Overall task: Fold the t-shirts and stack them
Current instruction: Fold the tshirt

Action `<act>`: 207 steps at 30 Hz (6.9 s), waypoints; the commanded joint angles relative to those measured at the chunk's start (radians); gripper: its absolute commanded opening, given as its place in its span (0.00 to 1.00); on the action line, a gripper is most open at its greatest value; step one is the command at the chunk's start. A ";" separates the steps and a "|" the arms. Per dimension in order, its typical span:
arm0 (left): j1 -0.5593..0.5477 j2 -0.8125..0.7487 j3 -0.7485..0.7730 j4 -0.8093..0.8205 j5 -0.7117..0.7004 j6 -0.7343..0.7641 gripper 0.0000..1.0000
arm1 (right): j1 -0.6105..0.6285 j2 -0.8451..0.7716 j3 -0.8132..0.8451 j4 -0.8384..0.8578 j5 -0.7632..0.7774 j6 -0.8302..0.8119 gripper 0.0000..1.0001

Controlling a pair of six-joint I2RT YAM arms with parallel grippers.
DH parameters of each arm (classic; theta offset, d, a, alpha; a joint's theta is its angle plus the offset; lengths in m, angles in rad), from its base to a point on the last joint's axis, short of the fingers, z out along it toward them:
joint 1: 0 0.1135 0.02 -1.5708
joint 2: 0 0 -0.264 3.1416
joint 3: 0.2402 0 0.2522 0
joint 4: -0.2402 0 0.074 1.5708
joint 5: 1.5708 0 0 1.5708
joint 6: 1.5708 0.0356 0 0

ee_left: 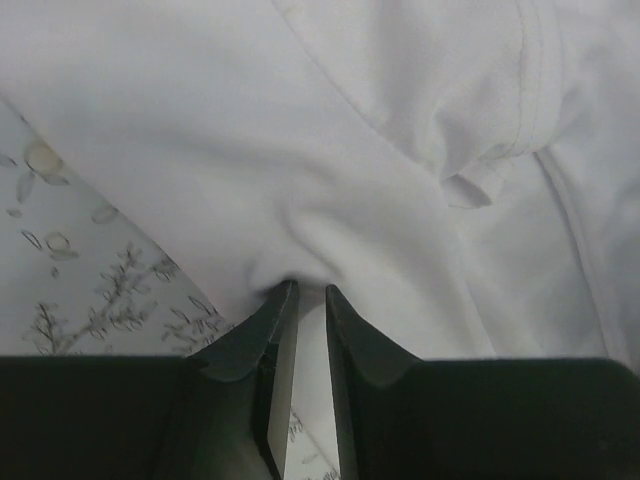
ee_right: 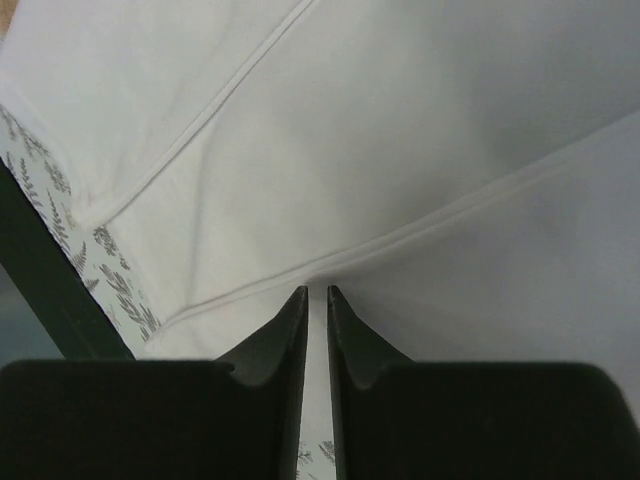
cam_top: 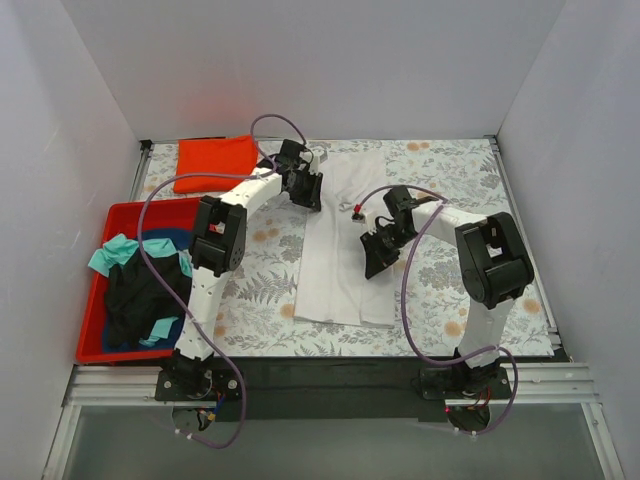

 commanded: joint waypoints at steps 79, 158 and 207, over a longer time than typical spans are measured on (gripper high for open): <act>-0.280 -1.018 -1.360 0.311 0.208 0.954 0.00 | 0.503 -0.511 -0.498 0.141 0.439 -0.381 0.01; 0.094 -0.323 -0.426 0.709 0.268 0.886 0.45 | -0.002 0.102 0.485 0.154 0.484 -0.839 0.40; 0.048 -0.473 -0.851 0.276 0.353 1.218 0.11 | 0.133 -0.028 -0.044 0.076 0.432 -0.696 0.05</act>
